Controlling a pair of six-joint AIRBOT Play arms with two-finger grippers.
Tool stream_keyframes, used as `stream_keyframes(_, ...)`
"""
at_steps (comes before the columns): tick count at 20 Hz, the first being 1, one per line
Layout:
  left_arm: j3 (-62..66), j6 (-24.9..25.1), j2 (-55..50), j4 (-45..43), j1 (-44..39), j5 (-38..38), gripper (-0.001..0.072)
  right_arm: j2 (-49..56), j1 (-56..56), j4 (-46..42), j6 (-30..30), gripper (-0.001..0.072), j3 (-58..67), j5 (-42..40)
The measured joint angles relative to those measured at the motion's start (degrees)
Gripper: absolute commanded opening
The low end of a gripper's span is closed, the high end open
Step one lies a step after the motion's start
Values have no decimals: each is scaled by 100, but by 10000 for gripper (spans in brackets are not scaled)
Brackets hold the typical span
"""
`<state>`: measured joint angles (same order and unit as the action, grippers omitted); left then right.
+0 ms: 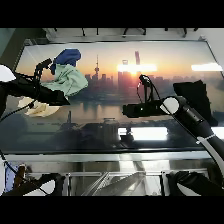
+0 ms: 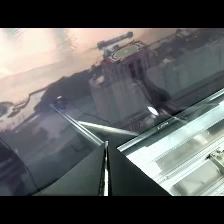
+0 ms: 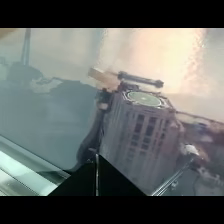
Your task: Fold the shirts.
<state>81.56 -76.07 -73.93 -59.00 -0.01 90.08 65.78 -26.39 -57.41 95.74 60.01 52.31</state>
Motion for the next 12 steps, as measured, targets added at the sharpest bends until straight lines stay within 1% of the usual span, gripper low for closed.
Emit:
stream_keyframes(4, 2, 2, 0, -44, 13, -85, 16, 0, -2, 2, -2, 20, 0, 2)
stream_keyframes(7, 2, -72, 0, -584, 149, -466, 18, 0, -2, 2, -2, 20, 0, 2)
stream_keyframes(8, 2, -157, -4, -846, 245, -654, 206, 0, -2, 2, 0, 20, 0, 2)
stream_keyframes(9, 11, -264, -31, -1108, 387, -857, 616, 0, -2, 2, 0, 20, 0, 2)
stream_keyframes(10, 33, -354, -103, -1314, 562, -1040, 695, 2, -2, 2, -2, 20, 0, 2)
stream_keyframes(12, 127, -540, -385, -1578, 946, -1244, 695, 9, -2, 2, 0, 20, 0, 2)
